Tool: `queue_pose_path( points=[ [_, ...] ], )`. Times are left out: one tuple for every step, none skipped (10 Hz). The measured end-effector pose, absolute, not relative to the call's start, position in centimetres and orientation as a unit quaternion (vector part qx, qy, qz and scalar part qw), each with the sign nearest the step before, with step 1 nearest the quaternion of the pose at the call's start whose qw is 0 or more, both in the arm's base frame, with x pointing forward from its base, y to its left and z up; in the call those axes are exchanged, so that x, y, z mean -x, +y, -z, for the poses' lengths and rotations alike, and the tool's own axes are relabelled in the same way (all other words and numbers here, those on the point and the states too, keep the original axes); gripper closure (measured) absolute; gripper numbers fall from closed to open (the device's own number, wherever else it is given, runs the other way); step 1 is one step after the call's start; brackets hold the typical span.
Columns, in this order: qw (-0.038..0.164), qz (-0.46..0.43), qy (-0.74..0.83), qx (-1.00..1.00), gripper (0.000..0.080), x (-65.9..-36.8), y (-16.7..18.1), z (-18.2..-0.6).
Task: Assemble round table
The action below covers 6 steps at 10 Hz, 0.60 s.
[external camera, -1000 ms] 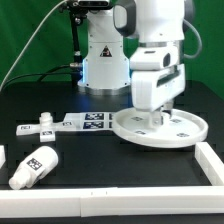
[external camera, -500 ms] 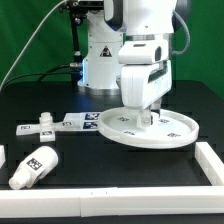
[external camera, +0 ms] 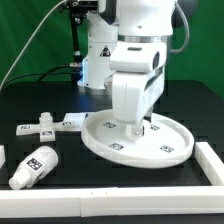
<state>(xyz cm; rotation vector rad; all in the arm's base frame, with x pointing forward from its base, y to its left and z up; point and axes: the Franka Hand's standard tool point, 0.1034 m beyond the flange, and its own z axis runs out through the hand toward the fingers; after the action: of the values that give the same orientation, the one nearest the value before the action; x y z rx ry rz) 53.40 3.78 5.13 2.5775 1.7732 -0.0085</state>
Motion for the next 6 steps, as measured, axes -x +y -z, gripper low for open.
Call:
queue_pose_path(
  points=[
    [0.005, 0.007, 0.574, -0.819, 0.0399, -54.53, 3.64, -5.08],
    [0.005, 0.006, 0.573, -0.820, 0.0399, -54.37, 3.71, -4.95],
    [0.004, 0.007, 0.573, -0.819, 0.0399, -54.26, 3.71, -4.83],
    [0.004, 0.007, 0.573, -0.820, 0.0399, -54.26, 3.70, -4.82],
    [0.004, 0.008, 0.573, -0.820, 0.0399, -54.24, 3.70, -4.79],
    [0.002, 0.010, 0.573, -0.820, 0.0399, -54.18, 3.65, -4.57]
  ],
)
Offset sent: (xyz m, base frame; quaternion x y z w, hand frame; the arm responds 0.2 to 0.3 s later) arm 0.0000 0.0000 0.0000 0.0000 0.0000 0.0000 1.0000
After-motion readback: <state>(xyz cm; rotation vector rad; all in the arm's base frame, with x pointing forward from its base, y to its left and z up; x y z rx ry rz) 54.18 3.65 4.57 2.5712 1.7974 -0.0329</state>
